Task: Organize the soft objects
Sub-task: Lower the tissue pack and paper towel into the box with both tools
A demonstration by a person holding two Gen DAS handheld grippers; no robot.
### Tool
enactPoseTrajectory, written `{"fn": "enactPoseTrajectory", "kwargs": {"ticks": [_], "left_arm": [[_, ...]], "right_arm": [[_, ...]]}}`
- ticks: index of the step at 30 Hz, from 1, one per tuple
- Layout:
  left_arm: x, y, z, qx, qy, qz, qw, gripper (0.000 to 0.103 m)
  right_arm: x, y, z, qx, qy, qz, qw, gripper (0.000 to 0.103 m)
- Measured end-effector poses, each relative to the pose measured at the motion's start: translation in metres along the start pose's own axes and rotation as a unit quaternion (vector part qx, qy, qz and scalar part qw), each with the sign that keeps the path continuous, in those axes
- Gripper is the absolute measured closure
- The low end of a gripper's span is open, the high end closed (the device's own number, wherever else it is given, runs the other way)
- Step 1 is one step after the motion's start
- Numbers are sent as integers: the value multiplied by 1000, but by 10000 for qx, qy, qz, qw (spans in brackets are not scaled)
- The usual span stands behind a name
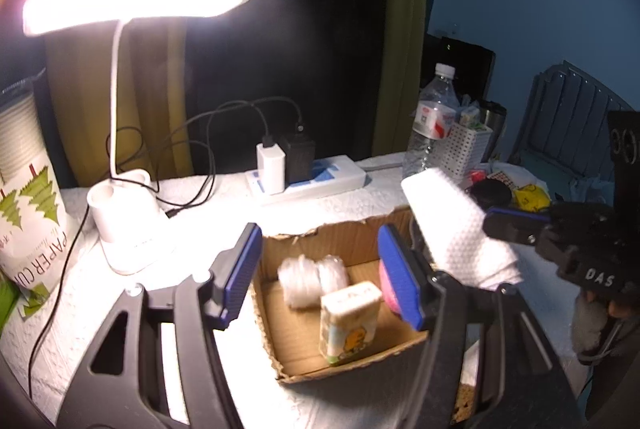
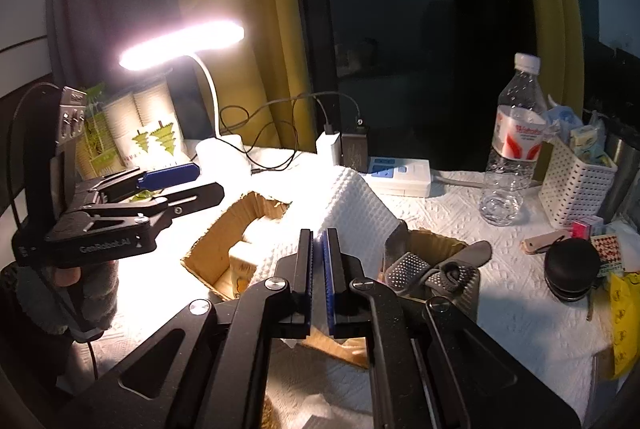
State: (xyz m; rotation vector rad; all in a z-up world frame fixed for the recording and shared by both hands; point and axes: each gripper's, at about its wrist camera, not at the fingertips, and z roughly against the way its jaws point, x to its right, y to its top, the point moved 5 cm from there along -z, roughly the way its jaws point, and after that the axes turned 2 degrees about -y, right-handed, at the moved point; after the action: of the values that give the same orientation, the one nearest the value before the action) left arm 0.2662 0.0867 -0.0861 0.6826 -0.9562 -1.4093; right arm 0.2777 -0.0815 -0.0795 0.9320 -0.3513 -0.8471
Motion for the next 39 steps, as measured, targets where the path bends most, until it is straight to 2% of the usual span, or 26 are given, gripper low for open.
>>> {"fn": "enactPoseTrajectory", "kwargs": {"ticks": [10, 16, 22, 25, 27, 30, 32, 35, 39], "left_arm": [[-9, -9, -10, -142, -35, 120, 9998, 41], [-17, -19, -18, -366, 45, 212, 9991, 39], [-17, -21, -16, -385, 51, 251, 9989, 38], [-14, -20, -11, -359, 51, 234, 9991, 38], [-11, -20, -6, -340, 52, 216, 9992, 38], [-4, -22, 3, -334, 23, 188, 9993, 37], [1, -23, 9, -329, 11, 169, 9993, 36], [9, -24, 19, -280, -41, 150, 9995, 28], [22, -27, 30, -283, -70, 95, 9995, 28]], "right_arm": [[-2, -25, -57, -661, -16, -17, 9978, 97], [-6, -45, -82, -1064, -45, -43, 9943, 97], [-2, -47, -80, -1168, -145, -156, 9929, 96], [-3, -46, -75, -1160, -207, -146, 9929, 91], [-4, -45, -70, -1127, -220, -141, 9933, 81], [-5, -43, -59, -1045, -251, -123, 9941, 75], [-5, -43, -51, -997, -289, -130, 9945, 74], [-5, -42, -39, -926, -324, -171, 9950, 74], [-8, -41, -22, -800, -344, -180, 9960, 73]]}}
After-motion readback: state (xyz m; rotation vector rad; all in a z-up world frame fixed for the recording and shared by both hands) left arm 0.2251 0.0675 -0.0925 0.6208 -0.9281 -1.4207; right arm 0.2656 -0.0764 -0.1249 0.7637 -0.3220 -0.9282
